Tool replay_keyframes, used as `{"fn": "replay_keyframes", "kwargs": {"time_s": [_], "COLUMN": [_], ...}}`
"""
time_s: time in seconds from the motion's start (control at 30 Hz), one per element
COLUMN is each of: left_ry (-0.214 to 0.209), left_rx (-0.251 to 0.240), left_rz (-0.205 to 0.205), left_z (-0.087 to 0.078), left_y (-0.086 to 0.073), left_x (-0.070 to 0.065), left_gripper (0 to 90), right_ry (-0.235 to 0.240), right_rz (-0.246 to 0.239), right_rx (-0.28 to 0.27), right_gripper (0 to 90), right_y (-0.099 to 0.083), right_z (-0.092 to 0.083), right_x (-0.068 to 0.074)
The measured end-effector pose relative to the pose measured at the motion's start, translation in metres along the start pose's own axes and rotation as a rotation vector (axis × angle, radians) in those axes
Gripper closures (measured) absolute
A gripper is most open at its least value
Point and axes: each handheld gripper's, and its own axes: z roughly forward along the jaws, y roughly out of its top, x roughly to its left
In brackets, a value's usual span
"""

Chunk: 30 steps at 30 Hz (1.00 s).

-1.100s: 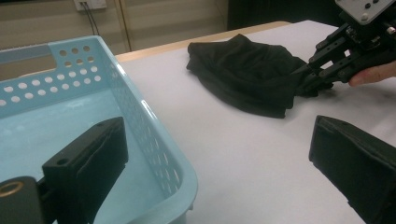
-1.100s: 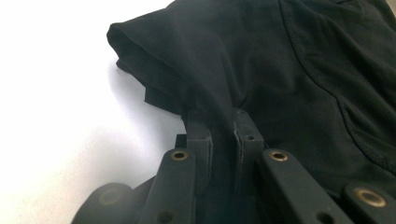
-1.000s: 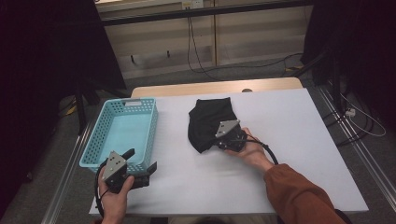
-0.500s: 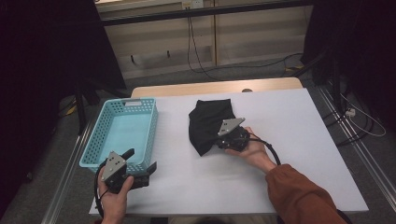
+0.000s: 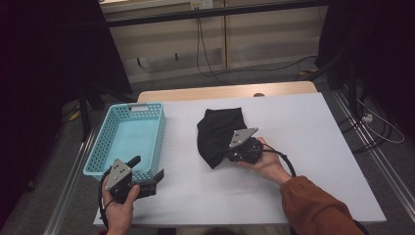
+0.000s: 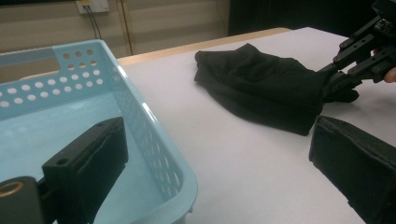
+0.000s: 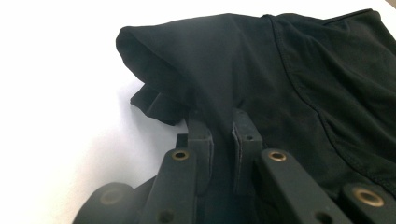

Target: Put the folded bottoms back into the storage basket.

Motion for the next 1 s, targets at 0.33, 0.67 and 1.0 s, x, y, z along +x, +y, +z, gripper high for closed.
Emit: {"fn": "replay_keyframes", "kwargs": {"time_s": [0.33,0.67,1.0], "left_ry": [-0.007,-0.032,-0.069], "left_rx": [-0.005,-0.008,0.005], "left_rz": [-0.005,0.001,0.032], "left_z": [0.001,0.005,0.019], "left_y": [0.001,0.004,0.01], "left_x": [-0.002,-0.007,-0.015], "left_gripper": [4.6,5.2,5.2], "right_ry": [0.02,0.032,0.042], "right_rz": [-0.019,-0.013,-0.017], "right_rx": [-0.012,-0.03,-0.032], "right_gripper": [81.5,81.5,81.5], "right_y": [0.002,0.001,-0.001], "right_z": [-0.006,-0.014,-0.018], "right_x": [0.012,0.02,0.03]}}
